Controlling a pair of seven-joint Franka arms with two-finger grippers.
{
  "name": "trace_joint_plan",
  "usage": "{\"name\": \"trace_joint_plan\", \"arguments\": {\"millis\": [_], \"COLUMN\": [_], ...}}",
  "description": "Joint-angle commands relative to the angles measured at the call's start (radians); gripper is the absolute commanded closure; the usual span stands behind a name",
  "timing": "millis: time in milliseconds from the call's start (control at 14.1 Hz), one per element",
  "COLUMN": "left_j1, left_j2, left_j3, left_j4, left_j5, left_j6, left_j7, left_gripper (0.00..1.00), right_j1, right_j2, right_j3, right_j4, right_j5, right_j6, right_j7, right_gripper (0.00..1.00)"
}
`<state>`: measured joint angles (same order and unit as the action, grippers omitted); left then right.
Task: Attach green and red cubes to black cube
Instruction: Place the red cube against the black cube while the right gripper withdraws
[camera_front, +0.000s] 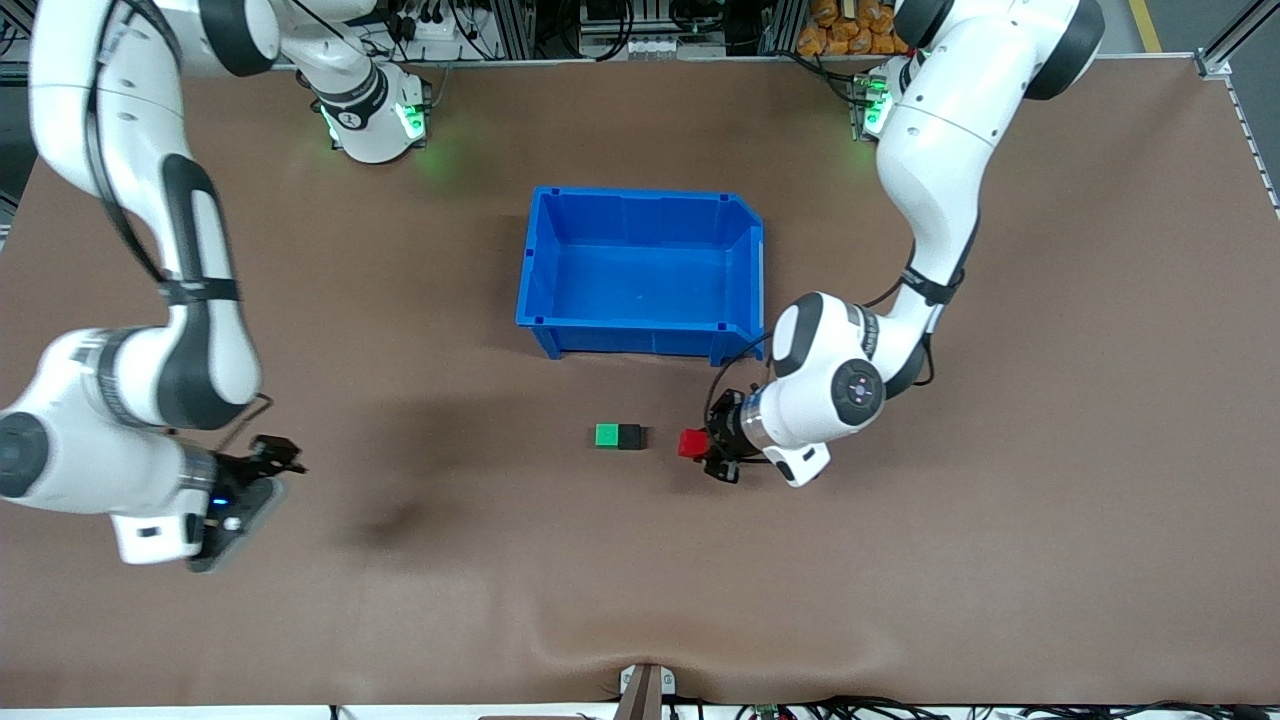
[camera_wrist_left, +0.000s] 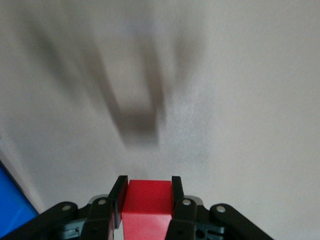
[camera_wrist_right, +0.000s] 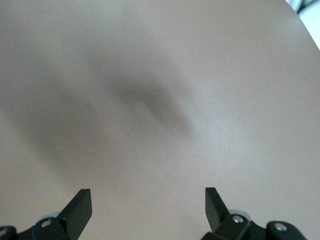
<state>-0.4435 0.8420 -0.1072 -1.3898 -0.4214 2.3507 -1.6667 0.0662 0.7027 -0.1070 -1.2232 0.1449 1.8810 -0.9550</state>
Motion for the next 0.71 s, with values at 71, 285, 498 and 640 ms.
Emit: {"name": "trace_joint_plan", "arguments": {"millis": [71, 285, 498, 640], "left_j1": [-0.055, -0.072, -0.130, -0.213], "left_j2": [0.065, 0.084, 0.123, 0.137], "left_j3": [0.021, 0.031, 0.075, 0.160], "left_j4": [0.075, 0.081, 0.115, 0.123], "left_j5": [-0.011, -0.011, -0.010, -0.011], "left_j6": [0.009, 0.010, 0.015, 0.015], "left_j7": [-0.051, -0.054, -0.082, -0.113], "left_gripper": [1.00, 1.00, 1.00, 1.00], "right_j1": [-0.020, -0.010, 0.004, 0.027], "right_j2": [-0.205, -0.346, -0.500, -0.560], "right_j3": [0.012, 0.001, 0.006, 0.007], "right_j4": [-0.233, -0.373, -0.501, -0.515], "right_j5": [-0.001, -0.048, -0.137, -0.146], "right_j6": [0.032, 0.050, 0.038, -0.017], "right_j7": [0.040, 0.187, 0.388, 0.470], "right_gripper": [0.00, 0.00, 0.00, 0.00]}}
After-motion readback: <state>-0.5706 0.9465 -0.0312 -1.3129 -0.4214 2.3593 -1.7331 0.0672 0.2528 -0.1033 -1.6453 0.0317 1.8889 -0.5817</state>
